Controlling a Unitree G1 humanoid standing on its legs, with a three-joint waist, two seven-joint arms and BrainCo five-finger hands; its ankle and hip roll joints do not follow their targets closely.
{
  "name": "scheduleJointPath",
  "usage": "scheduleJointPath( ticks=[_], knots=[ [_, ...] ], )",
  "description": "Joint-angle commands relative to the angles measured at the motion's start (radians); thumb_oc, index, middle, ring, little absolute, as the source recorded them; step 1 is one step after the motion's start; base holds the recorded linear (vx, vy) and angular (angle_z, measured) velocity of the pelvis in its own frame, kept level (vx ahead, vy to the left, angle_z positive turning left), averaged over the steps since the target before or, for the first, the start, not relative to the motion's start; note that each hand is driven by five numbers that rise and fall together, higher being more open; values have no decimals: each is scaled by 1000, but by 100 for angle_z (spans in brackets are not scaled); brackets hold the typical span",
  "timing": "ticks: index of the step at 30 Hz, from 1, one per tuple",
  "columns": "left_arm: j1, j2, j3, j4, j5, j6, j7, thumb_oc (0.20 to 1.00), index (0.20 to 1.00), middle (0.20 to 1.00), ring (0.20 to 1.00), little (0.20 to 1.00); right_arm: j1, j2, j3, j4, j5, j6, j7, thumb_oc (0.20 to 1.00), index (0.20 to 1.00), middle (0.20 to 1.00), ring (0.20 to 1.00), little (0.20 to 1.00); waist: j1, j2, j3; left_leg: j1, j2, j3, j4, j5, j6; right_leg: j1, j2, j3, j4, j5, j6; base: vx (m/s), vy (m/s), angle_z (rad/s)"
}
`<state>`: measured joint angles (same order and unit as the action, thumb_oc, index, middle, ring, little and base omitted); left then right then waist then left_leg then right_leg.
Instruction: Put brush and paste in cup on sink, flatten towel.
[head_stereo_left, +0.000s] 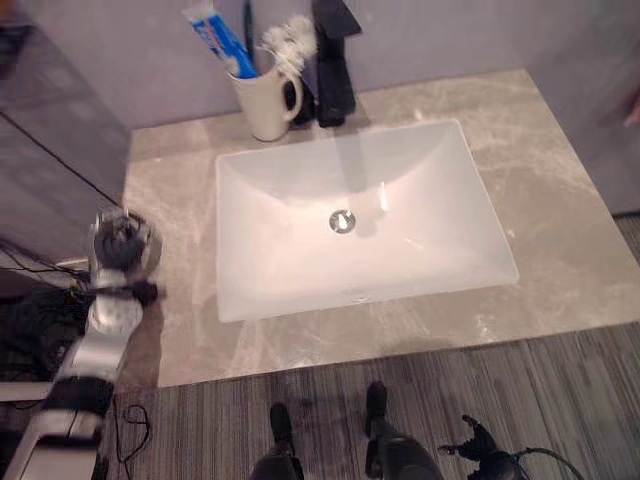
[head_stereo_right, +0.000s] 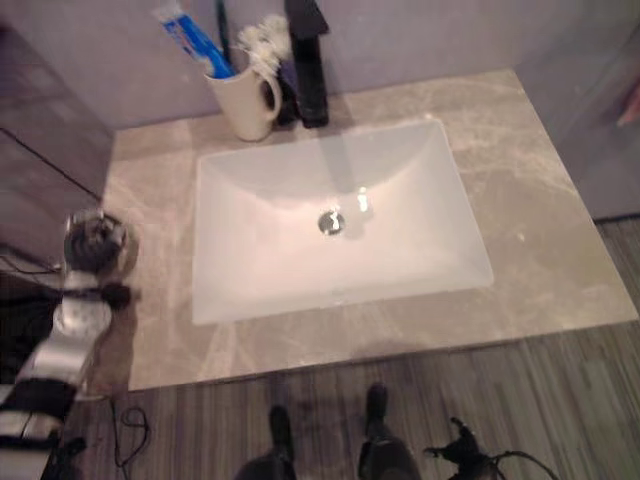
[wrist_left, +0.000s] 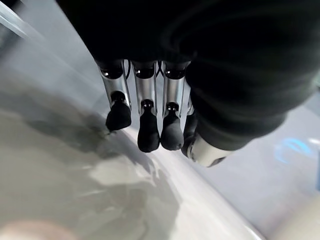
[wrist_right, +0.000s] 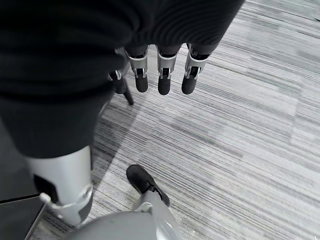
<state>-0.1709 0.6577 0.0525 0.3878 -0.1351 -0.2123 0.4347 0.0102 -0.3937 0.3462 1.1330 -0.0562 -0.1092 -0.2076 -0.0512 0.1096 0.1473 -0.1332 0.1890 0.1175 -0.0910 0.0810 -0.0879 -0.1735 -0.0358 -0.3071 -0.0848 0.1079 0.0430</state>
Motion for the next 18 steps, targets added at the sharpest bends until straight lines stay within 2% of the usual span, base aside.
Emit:
scheduleJointPath(
  ticks=[1, 4, 6, 7, 11, 15, 17, 18],
  knots=[
    [80, -30, 93, -138, -103, -129, -62, 200, 200, 200, 200, 200, 8, 37, -33, 44, -25, 8, 15, 1000, 1000, 1000, 1000, 1000, 16, -90, -59, 97, -117, 9, 17, -9, 14, 62, 11, 74, 53, -68, 29, 0, 0, 0],
    [142, -56, 111, -185, -123, -144, -96, 200, 200, 200, 200, 200, 14, 38, -41, 49, -27, 8, 16, 1000, 1000, 1000, 1000, 1000, 21, -92, -67, 106, -124, 0, 32, -17, 19, 81, 10, 83, 50, -69, 29, 1, 37, -1],
    [222, -118, 142, -192, -199, -178, -153, 200, 200, 200, 200, 200, 7, 31, -60, 65, -23, 8, 21, 1000, 1000, 1000, 1000, 1000, 50, -99, -71, 107, -169, -120, 104, -34, 33, 109, 5, 110, 50, -67, 27, -63, 117, -14],
    [264, -185, 149, -220, -276, -190, -192, 200, 200, 200, 200, 200, -2, 37, -75, 78, -15, 8, 24, 1000, 1000, 1000, 1000, 1000, 66, -103, -77, 106, -198, -182, 139, -47, 36, 118, 0, 130, 48, -64, 31, -71, 103, -48],
    [321, -233, 131, -281, -323, -209, -254, 200, 200, 200, 200, 200, 8, 48, -96, 99, -6, 6, 22, 1000, 1000, 1000, 1000, 1000, 73, -106, -100, 132, -211, -184, 112, -62, 54, 127, -10, 148, 27, -36, 48, -53, 120, -17],
    [366, -214, 77, -410, -353, -206, -353, 200, 200, 200, 200, 200, 28, 57, -138, 65, 35, -15, 28, 1000, 1000, 1000, 1000, 1000, 63, -108, -112, 169, -240, -166, 60, -86, 87, 108, -38, 162, 43, -1, 78, -102, 204, -10],
    [370, -204, 60, -441, -354, -205, -371, 200, 200, 200, 200, 200, 38, 60, -142, 44, 44, -23, 31, 1000, 1000, 1000, 1000, 1000, 60, -110, -109, 176, -246, -159, 52, -91, 95, 102, -43, 170, 53, 4, 84, -102, 163, -16],
    [356, -191, 14, -471, -372, -200, -404, 200, 200, 200, 200, 200, 45, 68, -141, 26, 60, -34, 40, 1000, 1000, 1000, 1000, 1000, 49, -112, -103, 183, -257, -151, 39, -98, 108, 86, -53, 180, 72, 16, 94, -132, 150, -14]
  ],
)
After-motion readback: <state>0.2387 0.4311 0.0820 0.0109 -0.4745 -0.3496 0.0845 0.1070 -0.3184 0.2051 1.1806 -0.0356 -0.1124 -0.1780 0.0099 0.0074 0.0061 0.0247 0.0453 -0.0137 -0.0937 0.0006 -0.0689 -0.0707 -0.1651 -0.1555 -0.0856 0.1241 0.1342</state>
